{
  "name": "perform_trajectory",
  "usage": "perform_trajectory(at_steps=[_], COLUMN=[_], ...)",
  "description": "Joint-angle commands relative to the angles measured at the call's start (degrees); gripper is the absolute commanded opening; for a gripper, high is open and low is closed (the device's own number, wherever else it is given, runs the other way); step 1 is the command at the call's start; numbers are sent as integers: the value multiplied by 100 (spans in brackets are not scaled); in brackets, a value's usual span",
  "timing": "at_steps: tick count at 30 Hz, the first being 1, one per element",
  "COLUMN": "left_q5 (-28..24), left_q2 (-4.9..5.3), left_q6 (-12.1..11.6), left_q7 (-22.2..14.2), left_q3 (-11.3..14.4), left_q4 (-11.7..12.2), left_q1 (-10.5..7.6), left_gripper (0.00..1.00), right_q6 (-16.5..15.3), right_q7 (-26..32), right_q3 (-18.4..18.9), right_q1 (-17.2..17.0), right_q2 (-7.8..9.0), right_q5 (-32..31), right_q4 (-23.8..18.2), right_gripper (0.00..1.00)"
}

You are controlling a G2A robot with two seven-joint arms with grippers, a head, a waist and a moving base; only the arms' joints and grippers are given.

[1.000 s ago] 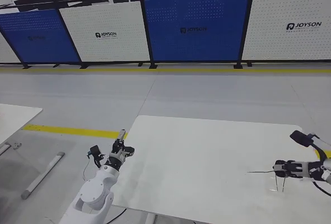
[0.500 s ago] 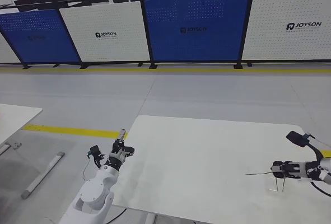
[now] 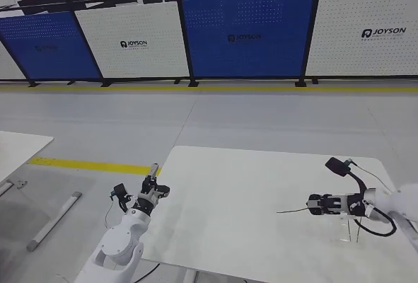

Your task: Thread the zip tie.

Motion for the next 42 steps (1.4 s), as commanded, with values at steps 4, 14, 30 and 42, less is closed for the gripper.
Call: perform_trajectory(at_steps=[4, 14, 30, 42], left_q5=[0, 0, 0, 0], left_q2=[0, 0, 0, 0], left_q6=[0, 0, 0, 0], left_q7=[0, 0, 0, 0], left_q3=[0, 0, 0, 0], left_q4=[0, 0, 0, 0], left_q1=[0, 0, 0, 0], left_gripper=[100, 100, 100, 100], right_q6=[-44, -44, -332, -332], right_q7=[114, 114, -1336, -1336], right_q3=[-423, -423, -1251, -1251], right_q1=[375, 375, 867, 867], right_q2=[-208, -208, -758, -758], right_q5=[354, 354, 143, 143], right_q4=[570, 570, 753, 753], right_gripper=[0, 0, 0, 0])
